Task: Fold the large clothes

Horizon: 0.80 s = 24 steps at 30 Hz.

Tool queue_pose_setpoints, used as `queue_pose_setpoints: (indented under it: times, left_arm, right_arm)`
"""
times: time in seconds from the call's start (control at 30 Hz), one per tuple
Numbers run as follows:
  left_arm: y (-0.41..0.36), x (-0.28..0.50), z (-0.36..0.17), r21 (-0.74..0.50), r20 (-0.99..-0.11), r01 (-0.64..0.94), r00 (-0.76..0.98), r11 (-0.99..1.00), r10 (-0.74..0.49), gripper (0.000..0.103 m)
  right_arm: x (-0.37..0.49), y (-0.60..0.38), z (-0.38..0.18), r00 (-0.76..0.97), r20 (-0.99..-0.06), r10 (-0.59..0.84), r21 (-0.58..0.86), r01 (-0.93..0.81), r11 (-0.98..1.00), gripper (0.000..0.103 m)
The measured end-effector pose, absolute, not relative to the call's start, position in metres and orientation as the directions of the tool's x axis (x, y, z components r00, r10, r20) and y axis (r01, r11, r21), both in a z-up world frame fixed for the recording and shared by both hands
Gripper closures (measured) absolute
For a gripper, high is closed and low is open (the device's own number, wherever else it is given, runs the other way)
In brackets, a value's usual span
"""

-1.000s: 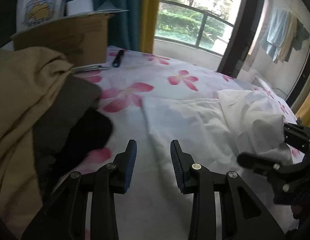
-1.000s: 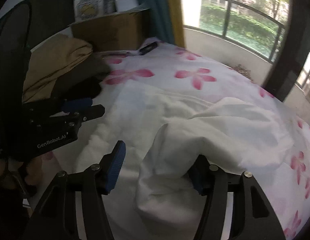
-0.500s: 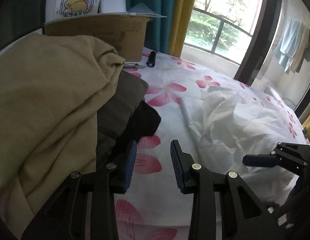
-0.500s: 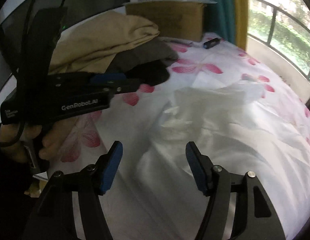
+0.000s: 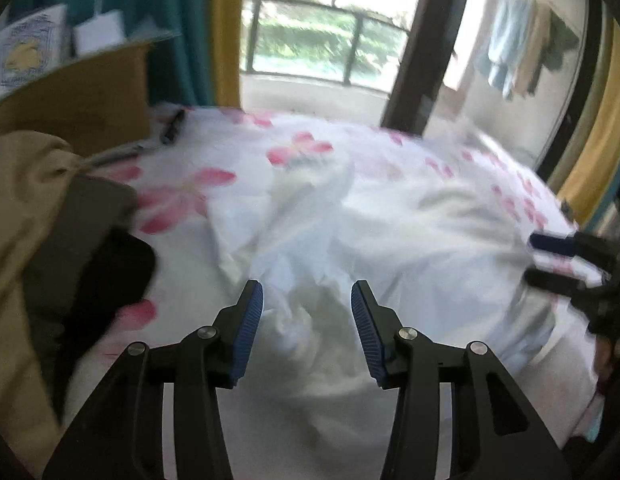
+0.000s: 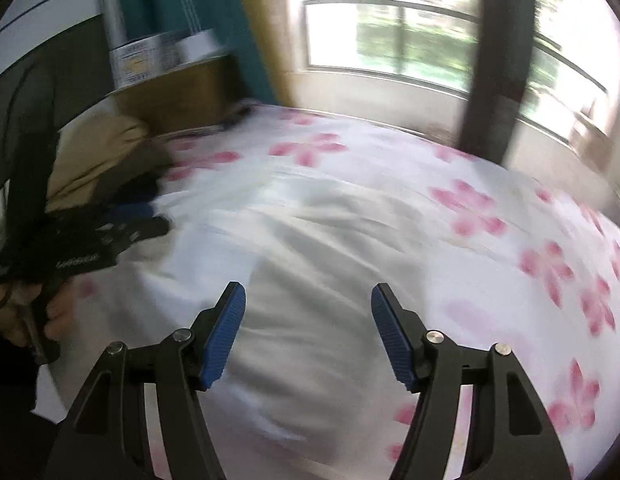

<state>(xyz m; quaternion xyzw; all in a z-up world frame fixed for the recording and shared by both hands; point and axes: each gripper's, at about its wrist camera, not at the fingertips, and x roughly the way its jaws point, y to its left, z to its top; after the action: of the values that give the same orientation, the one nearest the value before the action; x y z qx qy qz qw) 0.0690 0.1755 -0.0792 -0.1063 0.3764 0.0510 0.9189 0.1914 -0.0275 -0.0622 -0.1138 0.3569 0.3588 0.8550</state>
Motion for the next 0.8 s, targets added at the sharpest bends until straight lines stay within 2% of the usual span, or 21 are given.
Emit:
queue_pose_setpoints:
  times: [0.03,0.07,0.1,0.13,0.37,0.43,0.47,0.67,0.8]
  left_arm:
    - [0.175,0.073,-0.087,-0.13,-0.724,-0.183,0.689,0.975,0.033,0.055]
    - [0.177,0.074,-0.094,-0.119,-0.733,-0.189,0.679,0.975,0.043,0.069]
    - [0.181,0.074,-0.096,-0.145,-0.738,-0.194,0.674,0.97,0.024,0.096]
    - [0.186,0.07,-0.095,-0.151,-0.735,-0.206,0.677,0.967,0.029,0.097]
    - [0.195,0.037,-0.088,-0.092,-0.759,-0.293,0.639,0.952,0.124,0.097]
    - [0.199,0.031,-0.088,-0.097,-0.774,-0.331,0.618,0.938,0.138,0.096]
    - [0.201,0.03,-0.087,-0.1,-0.782,-0.353,0.606,0.93,0.146,0.095]
    - [0.195,0.032,-0.061,-0.079,-0.754,-0.336,0.637,0.939,0.164,0.072]
    - [0.18,0.057,-0.052,-0.059,-0.739,-0.247,0.663,0.967,0.124,0.071]
  right_arm:
    - [0.195,-0.034,-0.066,0.497,-0.696,0.519,0.062,-0.678,0.733,0.037]
    - [0.198,-0.04,-0.069,0.499,-0.7,0.511,0.067,-0.666,0.743,0.037]
    - [0.201,-0.044,-0.074,0.496,-0.705,0.507,0.076,-0.658,0.75,0.037]
    - [0.204,-0.05,-0.08,0.487,-0.712,0.506,0.09,-0.651,0.754,0.037]
    - [0.209,-0.045,-0.098,0.427,-0.715,0.554,0.126,-0.701,0.702,0.035]
    - [0.208,-0.037,-0.105,0.394,-0.729,0.56,0.133,-0.721,0.68,0.022]
    - [0.207,-0.036,-0.109,0.38,-0.735,0.562,0.137,-0.729,0.671,0.022]
    - [0.208,-0.031,-0.109,0.36,-0.727,0.585,0.14,-0.756,0.64,0.021]
    - [0.212,-0.047,-0.096,0.39,-0.7,0.598,0.155,-0.734,0.661,0.021]
